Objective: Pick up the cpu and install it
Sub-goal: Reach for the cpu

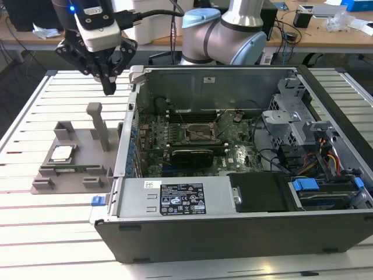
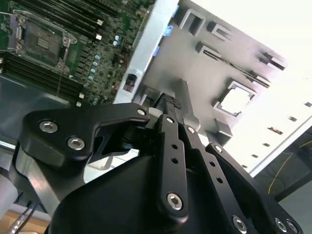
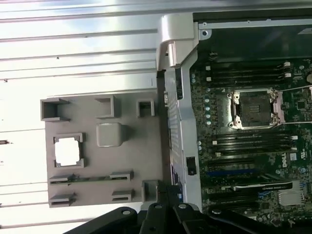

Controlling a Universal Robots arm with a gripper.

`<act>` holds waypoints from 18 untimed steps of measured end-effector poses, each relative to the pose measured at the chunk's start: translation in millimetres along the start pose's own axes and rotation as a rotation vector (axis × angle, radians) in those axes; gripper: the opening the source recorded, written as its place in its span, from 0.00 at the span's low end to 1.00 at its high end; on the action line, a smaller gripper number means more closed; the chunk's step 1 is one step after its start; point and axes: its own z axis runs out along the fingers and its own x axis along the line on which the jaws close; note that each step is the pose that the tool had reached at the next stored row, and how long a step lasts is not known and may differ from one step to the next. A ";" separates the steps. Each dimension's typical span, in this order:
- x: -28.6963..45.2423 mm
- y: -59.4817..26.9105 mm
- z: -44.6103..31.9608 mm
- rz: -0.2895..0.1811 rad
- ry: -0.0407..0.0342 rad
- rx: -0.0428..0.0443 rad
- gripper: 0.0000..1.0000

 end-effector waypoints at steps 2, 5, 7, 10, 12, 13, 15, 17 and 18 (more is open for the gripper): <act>10.4 -0.8 -0.3 0.000 0.0000 0.0000 0.11; 23.6 -1.8 -0.6 0.000 0.0000 0.0000 0.11; 29.2 -2.2 -0.8 0.000 0.0000 0.0001 0.11; 35.2 -2.6 -0.9 0.000 -0.0001 0.0000 0.11; 39.3 -2.9 -1.1 0.000 0.0000 0.0000 0.11; 41.3 -3.1 -1.1 0.000 0.0000 0.0000 0.11; 46.8 -3.5 -1.2 0.000 -0.0001 -0.0001 0.11; 51.6 -3.8 -1.4 0.000 0.0000 0.0000 0.11; 53.6 -4.0 -1.5 0.000 0.0000 0.0001 0.11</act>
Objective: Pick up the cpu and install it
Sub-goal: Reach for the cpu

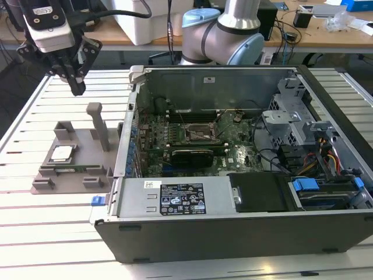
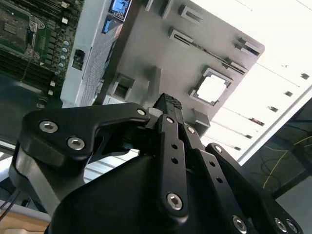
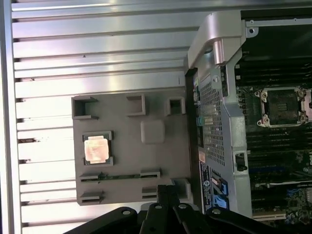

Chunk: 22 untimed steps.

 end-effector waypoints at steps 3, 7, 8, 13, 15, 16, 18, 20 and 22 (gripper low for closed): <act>7.2 -0.5 -0.2 0.000 0.0000 0.0000 0.11; 18.5 -1.4 -0.5 0.000 0.0000 0.0000 0.11; 22.2 -1.6 -0.6 0.000 0.0000 0.0000 0.11; 40.2 -3.0 -1.0 0.000 0.0000 -0.0001 0.11; 46.6 -3.5 -1.2 0.000 -0.0001 -0.0001 0.11; 48.5 -3.6 -1.3 0.000 0.0000 0.0000 0.11; 54.4 -4.1 -1.4 0.000 -0.0001 -0.0001 0.11; 60.1 -4.5 -1.6 0.000 0.0000 0.0000 0.11; 66.7 -5.0 -1.8 0.000 0.0000 0.0000 0.11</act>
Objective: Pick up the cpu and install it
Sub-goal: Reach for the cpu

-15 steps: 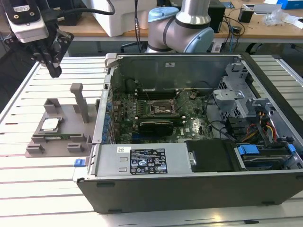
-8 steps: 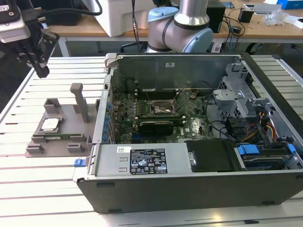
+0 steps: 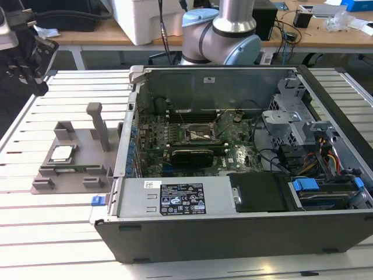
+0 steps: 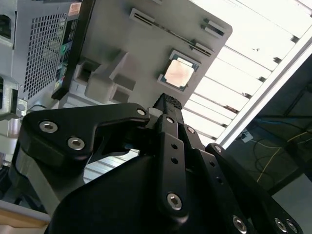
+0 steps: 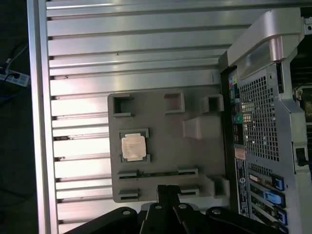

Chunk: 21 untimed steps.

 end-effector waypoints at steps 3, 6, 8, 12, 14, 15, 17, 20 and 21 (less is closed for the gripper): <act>7.3 -0.5 -0.2 0.000 -0.0001 0.0000 0.11; 14.8 -1.1 -0.4 0.000 0.0000 0.0000 0.11; 18.7 -1.4 -0.5 0.000 -0.0001 0.0000 0.11; 29.3 -2.2 -0.8 0.000 0.0000 0.0000 0.11; 33.3 -2.5 -0.9 0.000 0.0000 0.0000 0.11; 36.6 -2.7 -1.0 0.000 0.0000 0.0000 0.11; 40.9 -3.0 -1.1 0.000 -0.0001 0.0000 0.11; 46.3 -3.4 -1.2 0.000 0.0000 0.0000 0.11; 48.4 -3.6 -1.3 0.000 0.0000 0.0000 0.11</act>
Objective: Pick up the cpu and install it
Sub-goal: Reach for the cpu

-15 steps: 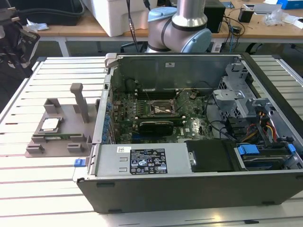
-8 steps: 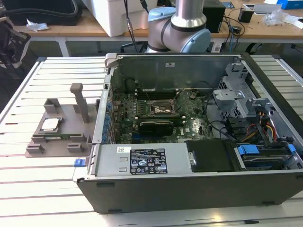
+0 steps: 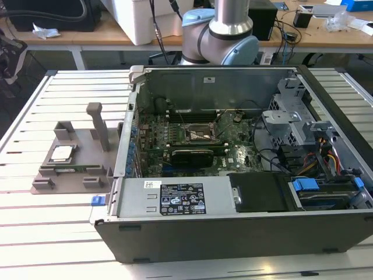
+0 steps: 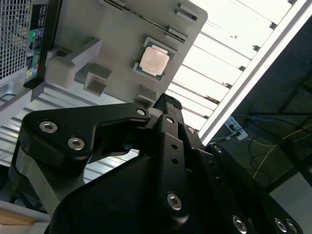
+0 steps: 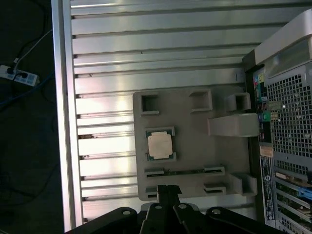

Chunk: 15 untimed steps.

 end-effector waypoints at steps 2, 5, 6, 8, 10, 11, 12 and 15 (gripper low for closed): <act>5.4 -0.4 -0.2 0.000 0.0000 0.0000 0.11; 16.2 -1.2 -0.4 0.000 0.0000 0.0000 0.11; 18.4 -1.4 -0.5 0.000 0.0000 0.0000 0.11; 23.7 -1.8 -0.6 0.000 0.0000 0.0000 0.11; 25.9 -1.9 -0.7 0.000 0.0000 0.0000 0.11; 25.9 -1.9 -0.7 0.000 -0.0001 -0.0001 0.11; 25.9 -2.0 -0.7 0.000 0.0000 -0.0001 0.11; 26.0 -1.9 -0.7 0.000 0.0000 0.0000 0.11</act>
